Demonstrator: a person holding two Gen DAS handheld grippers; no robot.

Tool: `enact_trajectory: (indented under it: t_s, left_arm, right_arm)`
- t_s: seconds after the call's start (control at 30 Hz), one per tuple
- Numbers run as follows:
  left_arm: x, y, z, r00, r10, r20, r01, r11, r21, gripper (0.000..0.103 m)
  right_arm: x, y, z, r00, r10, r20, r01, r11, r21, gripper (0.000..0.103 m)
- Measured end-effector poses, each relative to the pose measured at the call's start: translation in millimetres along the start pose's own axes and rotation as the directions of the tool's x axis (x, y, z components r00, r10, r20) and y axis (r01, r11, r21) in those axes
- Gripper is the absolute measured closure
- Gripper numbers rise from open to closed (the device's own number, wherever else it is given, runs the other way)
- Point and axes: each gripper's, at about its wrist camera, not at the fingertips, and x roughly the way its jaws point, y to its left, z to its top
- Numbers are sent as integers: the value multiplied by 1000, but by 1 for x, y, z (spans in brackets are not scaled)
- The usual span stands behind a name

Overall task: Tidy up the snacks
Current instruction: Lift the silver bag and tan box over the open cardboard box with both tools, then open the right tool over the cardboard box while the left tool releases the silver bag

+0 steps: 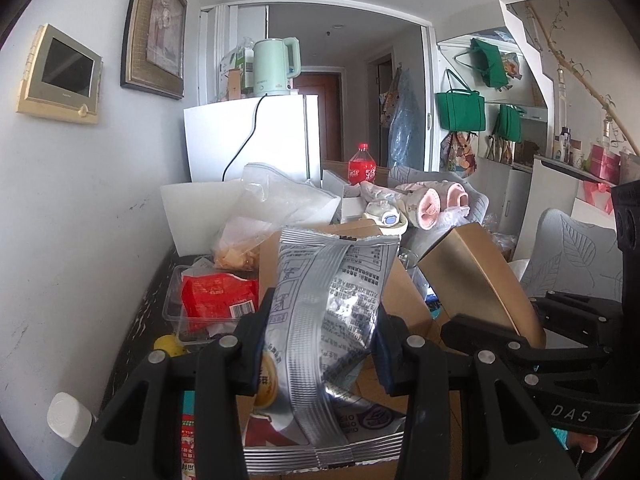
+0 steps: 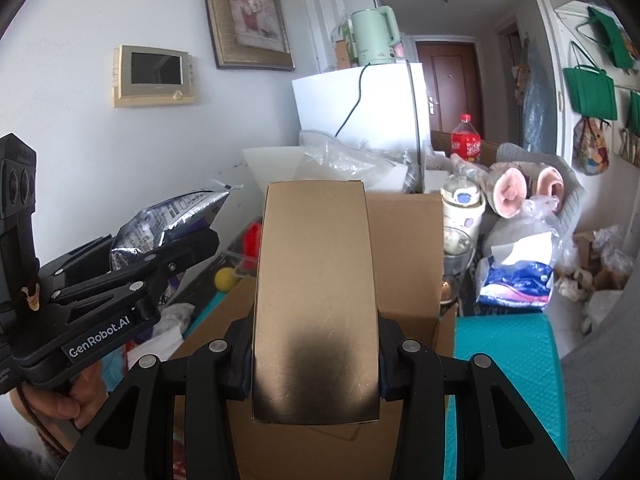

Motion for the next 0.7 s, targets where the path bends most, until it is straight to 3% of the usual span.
enact_trajectory:
  t_s: [0.17,0.23,0.5,0.7]
  left_arm:
    - [22,6,-4,999,25,-45,-25,1000,5,62]
    - [31,8,-6,996,46,-72,-46,999,5,62]
    - [59,12,-18,987,66,-147,-65,998,11,62]
    - [80,17,-28,974,76,-214,-80,997,-7,62]
  right_arm:
    - [24,-11,-11,1000,-12,-20,13,998,59,60]
    - [40,-13,-15,997,-8,-77,13,997,71,60]
    - [73,-19,-30,984,-4,-175,18,997,79,60]
    - [84,-21,-37,971,-75,-225,89,995,53,60]
